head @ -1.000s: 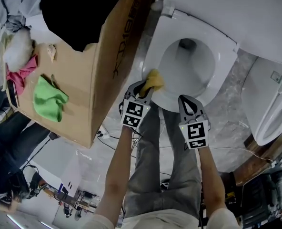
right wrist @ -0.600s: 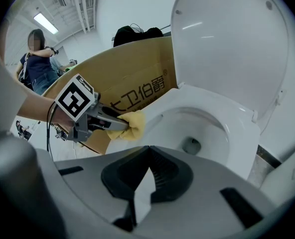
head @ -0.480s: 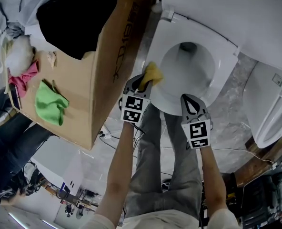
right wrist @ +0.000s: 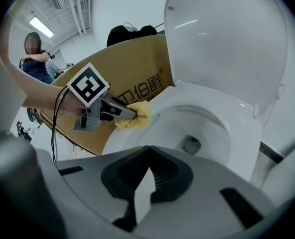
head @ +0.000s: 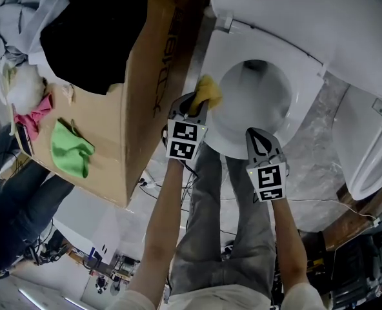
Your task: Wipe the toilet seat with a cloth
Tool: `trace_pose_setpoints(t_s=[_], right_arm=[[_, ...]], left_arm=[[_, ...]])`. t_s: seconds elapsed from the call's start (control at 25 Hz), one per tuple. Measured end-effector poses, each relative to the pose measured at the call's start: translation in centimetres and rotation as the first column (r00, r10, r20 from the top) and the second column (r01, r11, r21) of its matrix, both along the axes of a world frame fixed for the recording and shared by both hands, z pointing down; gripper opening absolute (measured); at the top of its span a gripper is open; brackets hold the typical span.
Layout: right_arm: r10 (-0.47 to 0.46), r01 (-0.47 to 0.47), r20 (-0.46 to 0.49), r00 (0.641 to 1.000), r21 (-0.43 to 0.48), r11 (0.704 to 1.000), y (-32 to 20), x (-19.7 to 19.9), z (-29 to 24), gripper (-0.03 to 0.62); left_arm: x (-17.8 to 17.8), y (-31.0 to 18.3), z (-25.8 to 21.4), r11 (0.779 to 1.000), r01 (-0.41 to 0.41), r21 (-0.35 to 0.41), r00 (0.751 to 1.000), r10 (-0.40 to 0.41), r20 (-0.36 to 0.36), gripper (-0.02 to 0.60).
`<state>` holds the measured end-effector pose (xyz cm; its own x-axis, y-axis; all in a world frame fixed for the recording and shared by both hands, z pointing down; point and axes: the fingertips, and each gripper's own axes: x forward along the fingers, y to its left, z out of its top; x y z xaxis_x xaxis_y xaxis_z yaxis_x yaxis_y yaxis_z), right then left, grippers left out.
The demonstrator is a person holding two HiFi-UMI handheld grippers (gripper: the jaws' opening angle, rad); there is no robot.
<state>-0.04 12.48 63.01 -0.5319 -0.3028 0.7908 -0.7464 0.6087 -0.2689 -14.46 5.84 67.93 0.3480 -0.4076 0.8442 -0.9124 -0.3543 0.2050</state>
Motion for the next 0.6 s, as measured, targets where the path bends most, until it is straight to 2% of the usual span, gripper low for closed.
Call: trace_pose_setpoints(t_s=[0.6], right_arm=[[0.047,-0.047,0.001,0.999,-0.015,0.999,-1.8,0.9,0.2,0.008]], left_arm=[[1.5,-5.7,-0.1,1.000,0.004,-0.011,1.000,-0.004,0.007,0.101]])
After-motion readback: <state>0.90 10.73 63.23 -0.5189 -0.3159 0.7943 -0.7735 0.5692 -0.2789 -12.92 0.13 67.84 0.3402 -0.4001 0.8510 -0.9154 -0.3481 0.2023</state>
